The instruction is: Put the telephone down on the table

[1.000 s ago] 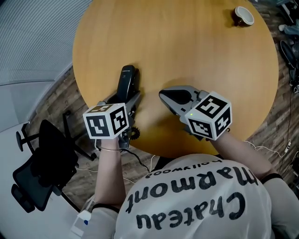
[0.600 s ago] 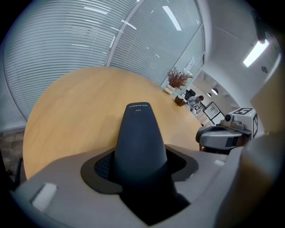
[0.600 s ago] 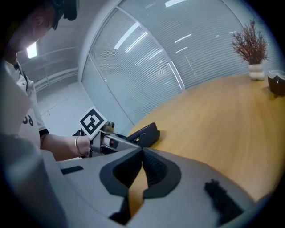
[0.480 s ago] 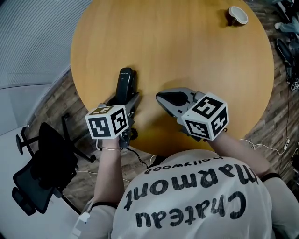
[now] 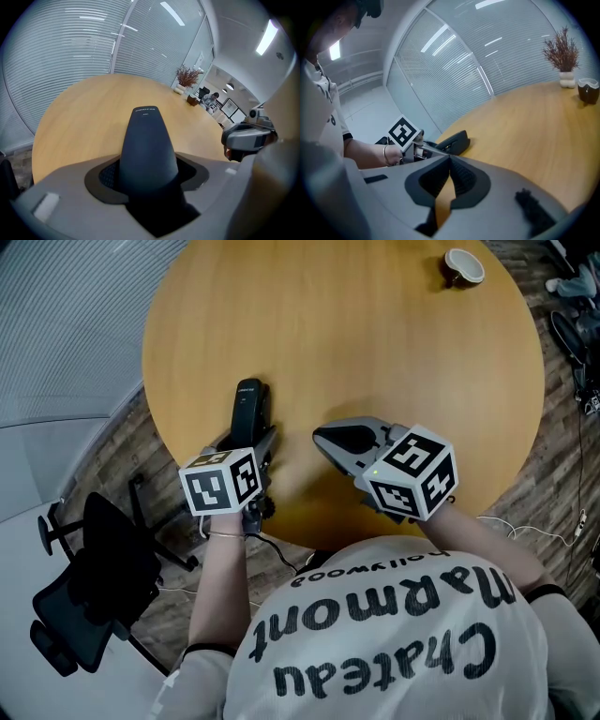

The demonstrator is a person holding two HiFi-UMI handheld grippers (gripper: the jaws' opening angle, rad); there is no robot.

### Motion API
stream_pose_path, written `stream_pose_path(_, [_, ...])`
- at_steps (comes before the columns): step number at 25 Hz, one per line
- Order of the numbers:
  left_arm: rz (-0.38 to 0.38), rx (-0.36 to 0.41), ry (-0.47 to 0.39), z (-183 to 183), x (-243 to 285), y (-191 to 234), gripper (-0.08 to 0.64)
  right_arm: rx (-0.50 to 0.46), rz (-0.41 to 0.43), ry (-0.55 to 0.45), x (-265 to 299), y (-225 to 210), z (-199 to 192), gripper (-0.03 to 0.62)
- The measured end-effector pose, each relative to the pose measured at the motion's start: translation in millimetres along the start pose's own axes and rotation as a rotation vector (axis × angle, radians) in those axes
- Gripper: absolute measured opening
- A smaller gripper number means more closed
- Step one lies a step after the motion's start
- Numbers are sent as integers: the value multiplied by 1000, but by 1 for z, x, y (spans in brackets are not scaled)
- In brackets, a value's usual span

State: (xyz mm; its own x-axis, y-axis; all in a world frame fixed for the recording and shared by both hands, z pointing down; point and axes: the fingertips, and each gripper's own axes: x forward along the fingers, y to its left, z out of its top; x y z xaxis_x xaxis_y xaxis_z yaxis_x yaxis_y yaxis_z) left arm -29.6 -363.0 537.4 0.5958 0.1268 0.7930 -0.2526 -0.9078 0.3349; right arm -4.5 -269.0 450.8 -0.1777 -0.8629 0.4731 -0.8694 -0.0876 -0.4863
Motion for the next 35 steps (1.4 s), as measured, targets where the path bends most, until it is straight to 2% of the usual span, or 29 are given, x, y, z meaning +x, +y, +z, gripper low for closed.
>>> stream_pose_path(11, [31,25,6,0,0,0,291,1,10,11,-3,8,-7,14])
stream_pose_path(18, [92,64,34,-4,6,-3,295,8,4,11,-9,6,-10,15])
stream_pose_path(28, [97,63,42,-4,5,-3,298,19,3,9,-7,6,-13,14])
stream_pose_path(32, [98,100,57,-5,8,-7,296,24,2,12,-6,6,-14,15])
stream_pose_path(35, [134,144,78,-8,12,-8,306,25,2,14,-4,8,-14,14])
